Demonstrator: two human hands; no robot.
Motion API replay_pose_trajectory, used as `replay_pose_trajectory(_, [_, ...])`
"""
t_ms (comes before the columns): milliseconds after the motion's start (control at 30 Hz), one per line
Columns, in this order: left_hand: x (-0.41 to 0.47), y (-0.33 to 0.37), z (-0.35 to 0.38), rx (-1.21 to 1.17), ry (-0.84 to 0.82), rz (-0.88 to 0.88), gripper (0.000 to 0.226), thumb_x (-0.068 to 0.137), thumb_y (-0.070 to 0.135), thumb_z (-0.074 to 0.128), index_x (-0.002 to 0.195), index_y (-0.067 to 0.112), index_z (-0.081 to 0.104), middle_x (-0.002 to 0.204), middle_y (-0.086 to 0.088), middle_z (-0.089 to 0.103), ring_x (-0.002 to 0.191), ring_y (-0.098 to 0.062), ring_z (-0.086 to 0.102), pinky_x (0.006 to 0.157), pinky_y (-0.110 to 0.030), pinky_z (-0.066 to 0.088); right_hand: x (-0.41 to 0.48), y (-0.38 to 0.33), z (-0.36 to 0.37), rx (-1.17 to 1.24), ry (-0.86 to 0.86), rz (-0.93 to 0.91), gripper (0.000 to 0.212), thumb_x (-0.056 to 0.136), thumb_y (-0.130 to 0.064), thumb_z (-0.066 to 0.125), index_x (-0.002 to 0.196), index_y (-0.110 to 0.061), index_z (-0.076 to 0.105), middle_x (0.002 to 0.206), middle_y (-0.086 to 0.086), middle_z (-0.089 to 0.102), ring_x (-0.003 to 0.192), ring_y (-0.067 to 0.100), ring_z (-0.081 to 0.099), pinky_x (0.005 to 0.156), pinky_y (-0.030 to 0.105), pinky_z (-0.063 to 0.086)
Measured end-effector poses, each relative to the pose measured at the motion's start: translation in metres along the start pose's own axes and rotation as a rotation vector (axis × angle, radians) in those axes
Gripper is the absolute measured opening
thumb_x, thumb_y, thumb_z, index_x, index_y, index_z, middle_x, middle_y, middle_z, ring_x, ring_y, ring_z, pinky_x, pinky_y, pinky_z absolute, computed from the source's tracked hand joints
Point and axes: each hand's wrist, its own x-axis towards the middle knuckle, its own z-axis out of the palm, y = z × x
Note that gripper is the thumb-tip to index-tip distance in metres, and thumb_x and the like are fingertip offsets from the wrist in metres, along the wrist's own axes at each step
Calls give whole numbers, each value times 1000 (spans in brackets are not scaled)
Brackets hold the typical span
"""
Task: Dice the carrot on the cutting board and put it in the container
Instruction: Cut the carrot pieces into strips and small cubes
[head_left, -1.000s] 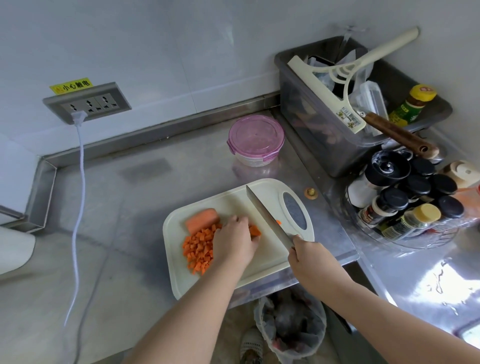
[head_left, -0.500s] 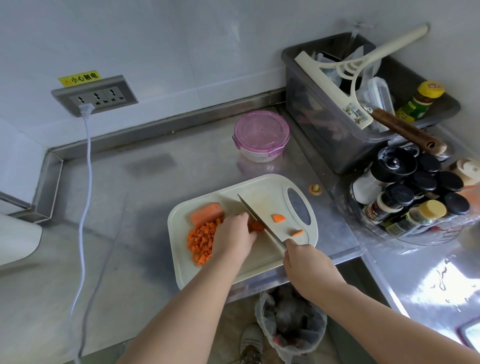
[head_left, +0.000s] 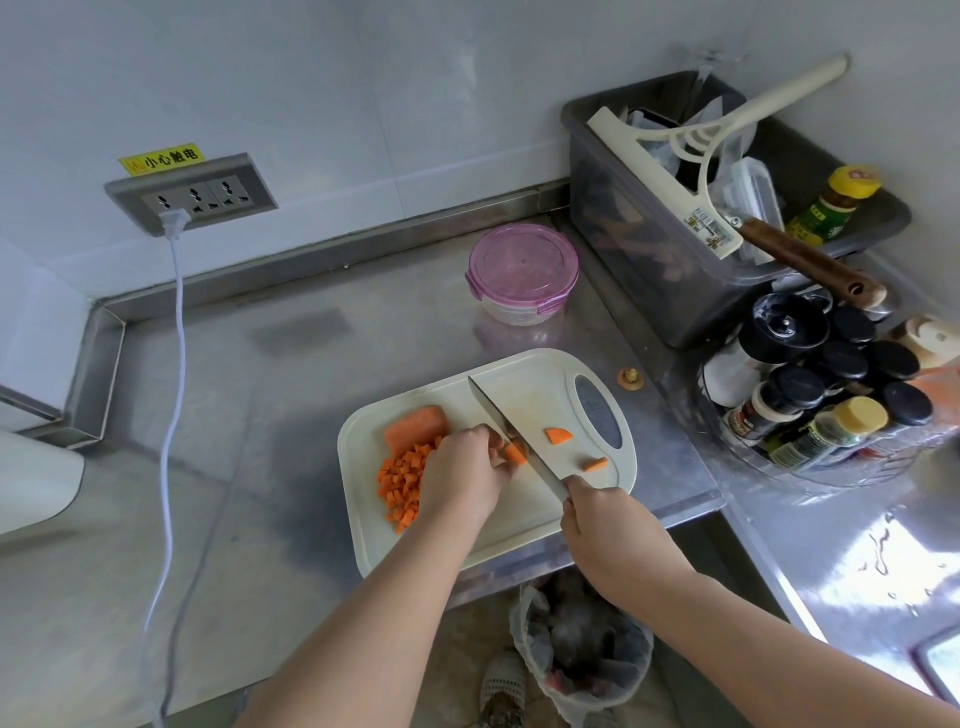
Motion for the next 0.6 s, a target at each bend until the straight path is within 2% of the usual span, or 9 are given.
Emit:
replay_pose_trajectory(100, [-1,3,-2,66,0,4,25,85,36,66,96,15,62,95,-1,68,91,-22,64,76,-35,52,2,1,1,-20,-38,8,35,96,-3,45,130,-8,44,91,1,56,71,19,60,58,28,47])
replay_pose_trajectory(167, [-1,4,-3,112,8,17,27,86,38,65,97,13,61,99,-3,67,93,-24,63,76,-35,51,3,0,1,28,-45,23,35,97,-9,44,132,-11,43,90,0,56,66,15,55,62,28,50])
replay_pose_trajectory(233, [-1,6,-3,136,11,24,28,87,39,63,98,13,61,100,-4,67,93,-25,62,75,-36,51,2,-3,-2,105,-26,64,25,100,-17,35,122,-13,46,88,1,51,74,18,54,71,32,50])
replay_pose_trajectory(300, [-1,8,-2,152,9,26,27,89,38,62,100,13,61,100,-4,67,93,-25,63,74,-34,50,0,-7,-5,151,3,88,23,101,-20,29,114,-13,47,88,3,49,85,26,58,75,36,48])
replay_pose_trajectory(400, [-1,9,-2,181,10,25,28,90,39,61,103,13,61,101,-5,67,94,-25,63,71,-32,46,0,-9,-6,148,-11,110,23,101,-19,29,114,-13,46,96,8,55,95,30,61,77,37,49])
replay_pose_trajectory(500, [0,10,-1,190,4,17,30,90,38,61,103,12,61,102,-6,67,96,-26,62,73,-33,47,6,-6,2,121,-50,117,25,100,-16,37,124,-12,45,102,6,62,91,25,65,77,34,55])
replay_pose_trajectory(600, [1,10,0,171,-4,0,29,89,37,62,102,11,62,102,-8,68,97,-27,62,75,-33,48,12,-3,10,109,-82,102,44,98,-11,50,140,-15,37,100,0,65,84,16,69,74,30,60])
